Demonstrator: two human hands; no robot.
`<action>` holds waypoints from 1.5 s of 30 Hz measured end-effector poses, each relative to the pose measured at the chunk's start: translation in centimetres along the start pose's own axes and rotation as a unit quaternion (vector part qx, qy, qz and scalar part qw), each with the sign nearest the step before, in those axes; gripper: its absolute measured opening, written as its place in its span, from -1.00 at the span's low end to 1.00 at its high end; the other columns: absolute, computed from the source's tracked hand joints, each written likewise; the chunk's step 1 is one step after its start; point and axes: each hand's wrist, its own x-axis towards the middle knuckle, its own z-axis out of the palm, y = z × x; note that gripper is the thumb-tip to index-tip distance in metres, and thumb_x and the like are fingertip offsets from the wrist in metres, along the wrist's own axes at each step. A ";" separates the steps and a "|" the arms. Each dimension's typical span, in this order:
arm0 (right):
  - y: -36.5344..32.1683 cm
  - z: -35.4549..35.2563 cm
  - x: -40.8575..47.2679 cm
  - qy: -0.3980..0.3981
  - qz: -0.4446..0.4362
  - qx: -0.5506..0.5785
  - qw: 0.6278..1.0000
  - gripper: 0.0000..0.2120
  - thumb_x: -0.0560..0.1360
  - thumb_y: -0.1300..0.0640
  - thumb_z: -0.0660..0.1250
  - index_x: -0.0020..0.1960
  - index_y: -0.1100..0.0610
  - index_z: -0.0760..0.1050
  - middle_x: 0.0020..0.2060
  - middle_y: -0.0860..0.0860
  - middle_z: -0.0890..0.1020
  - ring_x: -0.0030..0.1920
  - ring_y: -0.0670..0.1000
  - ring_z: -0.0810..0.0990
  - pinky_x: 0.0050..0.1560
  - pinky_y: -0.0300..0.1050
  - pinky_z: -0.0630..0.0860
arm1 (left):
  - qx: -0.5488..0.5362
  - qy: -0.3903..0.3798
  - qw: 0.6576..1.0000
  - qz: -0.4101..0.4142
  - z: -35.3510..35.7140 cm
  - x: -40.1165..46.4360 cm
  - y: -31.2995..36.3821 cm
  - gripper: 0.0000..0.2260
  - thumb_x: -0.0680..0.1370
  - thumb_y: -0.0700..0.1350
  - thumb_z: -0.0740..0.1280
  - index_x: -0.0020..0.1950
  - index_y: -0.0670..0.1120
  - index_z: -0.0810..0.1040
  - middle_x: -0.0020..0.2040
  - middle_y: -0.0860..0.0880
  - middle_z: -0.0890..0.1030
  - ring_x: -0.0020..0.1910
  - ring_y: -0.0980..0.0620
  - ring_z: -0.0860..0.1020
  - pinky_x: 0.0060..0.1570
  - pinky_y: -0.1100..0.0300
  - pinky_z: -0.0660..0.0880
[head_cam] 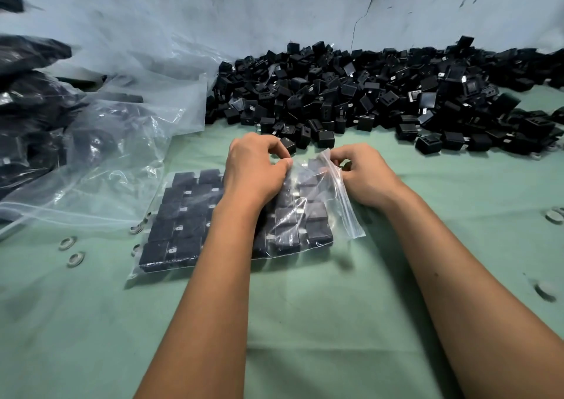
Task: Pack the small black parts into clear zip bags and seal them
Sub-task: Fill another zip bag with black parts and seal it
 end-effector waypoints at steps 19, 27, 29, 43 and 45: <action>-0.7 1.7 0.4 0.167 0.083 0.089 0.978 -0.77 0.63 0.11 0.29 -0.12 0.13 0.66 -0.26 0.03 0.70 -0.20 0.05 0.67 -0.03 0.22 0.65 | -0.012 -0.022 1.000 0.005 0.5 -0.1 -0.2 -0.93 0.56 -0.07 0.46 0.02 0.08 0.68 0.12 0.09 0.65 0.24 0.01 0.53 0.24 -0.03 0.51; -1.5 1.7 -0.2 0.163 0.102 0.107 0.975 -0.75 0.60 -0.12 0.35 0.15 0.03 0.56 -0.10 0.05 0.71 -0.12 0.06 0.69 -0.02 0.05 0.63 | 0.004 -0.035 0.999 0.004 0.9 -0.4 0.0 -0.94 0.57 -0.07 0.46 -0.02 0.10 0.67 0.10 0.13 0.65 0.09 0.05 0.58 0.08 0.09 0.52; -1.4 1.6 -0.1 0.168 0.102 0.103 0.975 -0.80 0.62 -0.07 0.33 0.14 0.02 0.57 -0.10 0.04 0.70 -0.09 0.10 0.70 0.05 0.12 0.64 | 0.011 -0.035 0.999 0.004 0.9 -0.6 0.2 -0.94 0.58 -0.08 0.44 -0.03 0.10 0.68 0.10 0.12 0.65 0.09 0.04 0.58 0.12 0.06 0.54; 0.6 0.7 1.0 0.206 0.061 -0.017 0.976 -0.77 0.63 0.22 0.22 0.12 0.02 0.61 -0.05 -0.03 0.70 0.04 0.05 0.66 0.15 0.00 0.56 | 0.232 -0.172 0.955 0.063 4.5 -1.9 3.0 -0.37 0.70 0.27 -0.15 0.69 -0.04 0.02 0.69 0.01 0.01 0.67 -0.09 -0.07 0.62 -0.11 -0.16; 1.1 0.5 1.7 0.163 0.026 -0.093 0.982 -0.66 0.63 0.27 0.20 0.25 -0.01 0.61 0.08 0.02 0.65 0.20 0.12 0.55 0.25 -0.02 0.48 | 0.237 -0.173 0.954 0.062 4.6 -1.9 3.0 -0.36 0.69 0.29 -0.16 0.69 -0.03 -0.01 0.70 0.02 -0.02 0.67 -0.07 -0.10 0.61 -0.11 -0.18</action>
